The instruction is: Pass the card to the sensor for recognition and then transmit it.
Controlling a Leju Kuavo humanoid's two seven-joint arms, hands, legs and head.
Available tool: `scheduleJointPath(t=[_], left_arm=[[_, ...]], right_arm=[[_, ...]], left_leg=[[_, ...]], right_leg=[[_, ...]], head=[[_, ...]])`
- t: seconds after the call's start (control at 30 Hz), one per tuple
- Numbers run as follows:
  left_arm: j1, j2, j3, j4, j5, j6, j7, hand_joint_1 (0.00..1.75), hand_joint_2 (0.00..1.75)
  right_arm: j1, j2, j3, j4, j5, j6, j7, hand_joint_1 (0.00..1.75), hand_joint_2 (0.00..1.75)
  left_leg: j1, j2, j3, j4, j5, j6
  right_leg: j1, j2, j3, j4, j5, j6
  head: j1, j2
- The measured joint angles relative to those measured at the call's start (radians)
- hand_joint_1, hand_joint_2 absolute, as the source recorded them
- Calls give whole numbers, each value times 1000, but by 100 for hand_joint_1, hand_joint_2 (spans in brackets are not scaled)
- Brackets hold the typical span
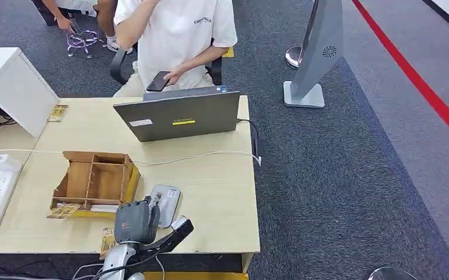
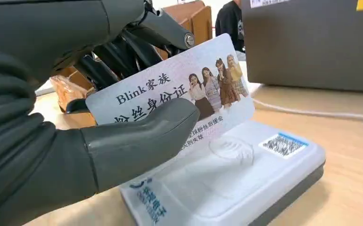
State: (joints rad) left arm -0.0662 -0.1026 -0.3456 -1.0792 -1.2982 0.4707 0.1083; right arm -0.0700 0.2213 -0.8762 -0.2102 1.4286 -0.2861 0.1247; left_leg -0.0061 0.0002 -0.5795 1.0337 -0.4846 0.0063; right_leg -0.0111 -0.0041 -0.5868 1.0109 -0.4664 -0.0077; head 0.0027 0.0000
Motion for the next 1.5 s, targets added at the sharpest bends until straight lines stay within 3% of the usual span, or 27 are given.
scheduleJointPath(t=[0.8,1.0,1.2,1.37,1.5], left_arm=[[-12,-19,33,46,27,0,-31,175,175],[1,4,27,-143,65,-70,-59,175,175],[-40,74,-15,-386,106,-144,-32,175,175],[-97,124,-22,-498,123,-156,-32,175,175],[-146,148,-22,-532,113,-154,-22,175,175]], right_arm=[[0,0,0,0,3,0,0,0,175],[1,0,-2,0,-18,-5,0,0,175],[1,0,-5,0,-24,-5,-3,0,175],[1,0,-5,0,-24,-5,-10,0,175],[1,0,-5,0,-16,-3,-18,0,175]], left_leg=[[0,0,0,0,0,0],[0,0,0,0,0,0],[0,0,0,0,0,0],[0,0,0,0,1,0],[0,0,0,0,1,0]], right_leg=[[0,0,0,0,0,0],[0,0,0,0,0,0],[0,0,0,0,0,0],[0,0,0,0,0,0],[0,0,0,0,0,0]], head=[[0,0],[0,0],[0,0],[0,0],[0,0]])
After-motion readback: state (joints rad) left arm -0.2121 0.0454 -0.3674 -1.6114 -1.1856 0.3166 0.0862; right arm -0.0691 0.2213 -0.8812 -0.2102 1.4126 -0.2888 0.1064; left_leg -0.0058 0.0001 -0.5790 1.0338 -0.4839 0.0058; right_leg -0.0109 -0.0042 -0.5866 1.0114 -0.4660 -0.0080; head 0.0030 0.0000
